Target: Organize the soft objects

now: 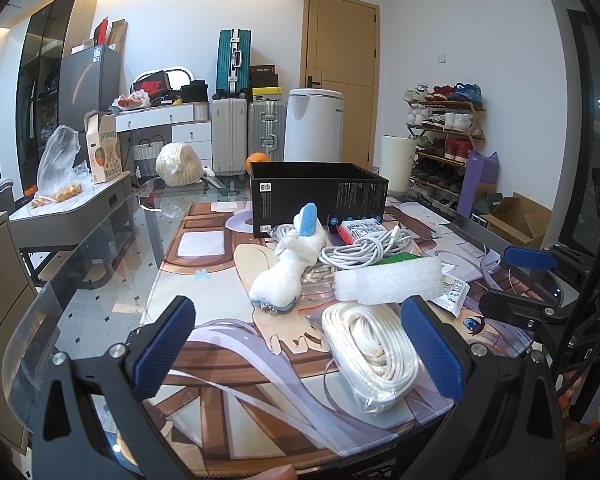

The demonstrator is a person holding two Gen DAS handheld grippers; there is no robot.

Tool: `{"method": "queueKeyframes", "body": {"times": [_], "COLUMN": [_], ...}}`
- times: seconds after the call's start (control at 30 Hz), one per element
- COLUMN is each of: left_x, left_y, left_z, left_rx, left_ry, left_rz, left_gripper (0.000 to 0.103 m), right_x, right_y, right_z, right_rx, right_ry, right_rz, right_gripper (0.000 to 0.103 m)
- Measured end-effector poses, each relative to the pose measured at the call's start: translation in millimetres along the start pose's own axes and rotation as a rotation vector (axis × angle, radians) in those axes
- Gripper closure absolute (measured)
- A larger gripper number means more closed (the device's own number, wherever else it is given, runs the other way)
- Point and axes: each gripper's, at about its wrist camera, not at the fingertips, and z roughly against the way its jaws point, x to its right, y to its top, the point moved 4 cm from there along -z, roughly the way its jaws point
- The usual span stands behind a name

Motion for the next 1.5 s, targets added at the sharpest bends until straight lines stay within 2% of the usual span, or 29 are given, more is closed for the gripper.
{"method": "queueKeyframes", "body": {"times": [0.43, 0.63, 1.23, 1.5], "left_x": [4.8, 11.8, 40.6, 33.0], "left_y": [-0.3, 0.6, -4.6, -9.1], "left_z": [2.6, 5.8, -19.6, -33.0], "left_rx": [-0.001, 0.001, -0.100, -0.158], "left_ry": [-0.010, -0.049, -0.066, -0.014], "left_rz": [-0.019, -0.042, -0.093, -0.091], "left_gripper": [0.000, 0.000, 0.000, 0.000], "right_x": [3.2, 6.1, 25.3, 22.3], "right_y": [0.6, 3.3, 0.5, 1.3], "right_z": [-3.1, -4.4, -28.5, -52.1], "right_rx": [-0.008, -0.019, -0.150, -0.229], "right_ry": [-0.012, -0.021, -0.046, -0.021], "right_rz": [0.000, 0.013, 0.025, 0.045], "right_gripper": [0.001, 0.001, 0.000, 0.001]}}
